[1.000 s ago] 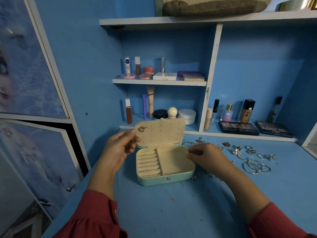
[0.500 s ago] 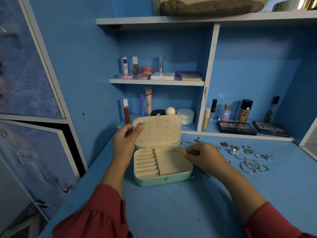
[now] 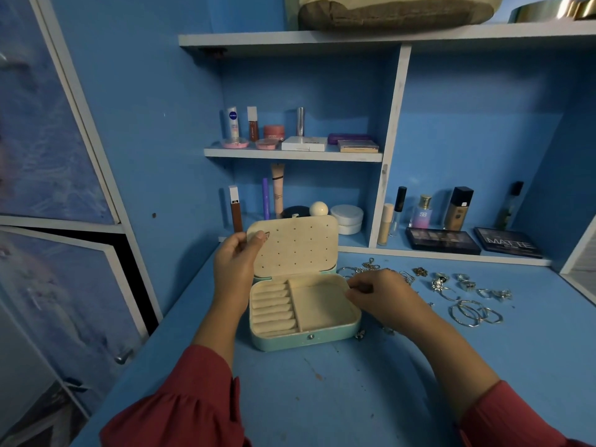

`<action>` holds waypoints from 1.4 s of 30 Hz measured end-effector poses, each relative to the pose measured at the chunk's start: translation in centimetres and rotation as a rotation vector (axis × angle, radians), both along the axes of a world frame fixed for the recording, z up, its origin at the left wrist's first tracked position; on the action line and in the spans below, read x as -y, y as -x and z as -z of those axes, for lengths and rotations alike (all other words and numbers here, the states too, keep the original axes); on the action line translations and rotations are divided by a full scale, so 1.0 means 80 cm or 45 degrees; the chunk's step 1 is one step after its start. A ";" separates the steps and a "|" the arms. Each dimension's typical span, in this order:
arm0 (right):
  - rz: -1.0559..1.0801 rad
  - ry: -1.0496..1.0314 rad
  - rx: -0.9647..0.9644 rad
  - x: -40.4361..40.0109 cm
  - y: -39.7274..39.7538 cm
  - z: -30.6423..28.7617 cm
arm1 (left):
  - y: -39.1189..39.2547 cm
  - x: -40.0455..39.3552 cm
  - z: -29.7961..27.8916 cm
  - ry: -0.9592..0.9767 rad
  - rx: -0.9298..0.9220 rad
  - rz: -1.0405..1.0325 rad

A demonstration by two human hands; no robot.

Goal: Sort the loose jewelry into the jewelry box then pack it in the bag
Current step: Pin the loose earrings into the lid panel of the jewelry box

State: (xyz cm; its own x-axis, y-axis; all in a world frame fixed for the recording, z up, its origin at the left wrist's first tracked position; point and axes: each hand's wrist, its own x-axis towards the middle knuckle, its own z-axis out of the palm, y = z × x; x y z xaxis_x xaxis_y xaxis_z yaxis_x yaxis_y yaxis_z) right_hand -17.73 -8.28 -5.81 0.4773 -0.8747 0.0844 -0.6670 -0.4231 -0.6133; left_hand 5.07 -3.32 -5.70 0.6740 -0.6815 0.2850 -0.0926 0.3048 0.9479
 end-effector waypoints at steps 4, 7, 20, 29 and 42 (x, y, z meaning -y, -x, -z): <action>-0.001 0.019 -0.015 0.002 0.000 0.000 | 0.002 0.001 0.001 -0.016 0.053 -0.026; -0.011 0.035 -0.023 0.002 0.000 0.000 | 0.003 0.001 0.000 -0.037 0.056 -0.030; -0.018 0.031 -0.013 0.001 0.001 0.000 | 0.007 0.003 0.001 -0.095 0.310 -0.143; -0.039 0.038 -0.024 0.003 0.002 0.001 | 0.011 -0.001 -0.002 -0.056 0.126 -0.101; -0.044 0.046 -0.009 0.005 0.002 0.003 | 0.006 -0.006 -0.002 -0.107 0.274 -0.063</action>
